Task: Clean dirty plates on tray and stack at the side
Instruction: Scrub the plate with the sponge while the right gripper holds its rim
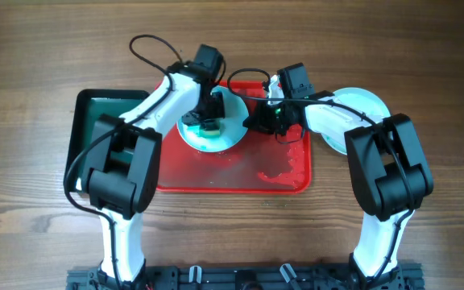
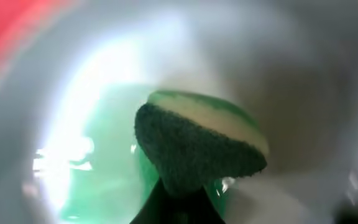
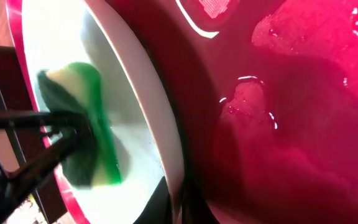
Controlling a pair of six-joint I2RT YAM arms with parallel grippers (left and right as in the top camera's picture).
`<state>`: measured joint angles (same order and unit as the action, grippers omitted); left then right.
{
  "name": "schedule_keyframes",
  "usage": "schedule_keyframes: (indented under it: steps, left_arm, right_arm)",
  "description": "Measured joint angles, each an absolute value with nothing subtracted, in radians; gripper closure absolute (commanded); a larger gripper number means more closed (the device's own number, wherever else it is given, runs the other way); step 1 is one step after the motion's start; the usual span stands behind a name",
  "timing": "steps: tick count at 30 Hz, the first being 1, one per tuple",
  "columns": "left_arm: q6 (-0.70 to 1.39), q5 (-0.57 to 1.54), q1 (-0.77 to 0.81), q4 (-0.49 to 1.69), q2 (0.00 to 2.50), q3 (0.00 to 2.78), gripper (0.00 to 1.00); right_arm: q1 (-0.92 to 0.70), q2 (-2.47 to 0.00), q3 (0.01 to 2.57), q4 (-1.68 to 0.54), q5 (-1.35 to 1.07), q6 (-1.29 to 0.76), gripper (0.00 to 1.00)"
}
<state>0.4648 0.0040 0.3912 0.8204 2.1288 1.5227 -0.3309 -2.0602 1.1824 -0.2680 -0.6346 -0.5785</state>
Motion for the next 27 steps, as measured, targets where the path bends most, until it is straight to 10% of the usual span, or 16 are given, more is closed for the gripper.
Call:
schedule_keyframes:
  steps: [6, 17, 27]
  left_arm:
    - [0.559, -0.203, 0.39, 0.807, 2.13, 1.523, 0.96]
    - [-0.113, 0.239, 0.337, 1.074, 2.131, 1.514, 0.96]
    - [-0.083, 0.349, 0.344, 0.856, 2.132, 1.494, 0.96]
  right_arm:
    - [-0.331, -2.06, 1.182, -0.269, -0.635, -0.579, 0.96]
    - [-0.326, -2.06, 1.182, -0.283, -0.639, -0.525, 0.96]
    - [-0.31, -2.06, 1.182, -0.282, -0.628, -0.525, 0.96]
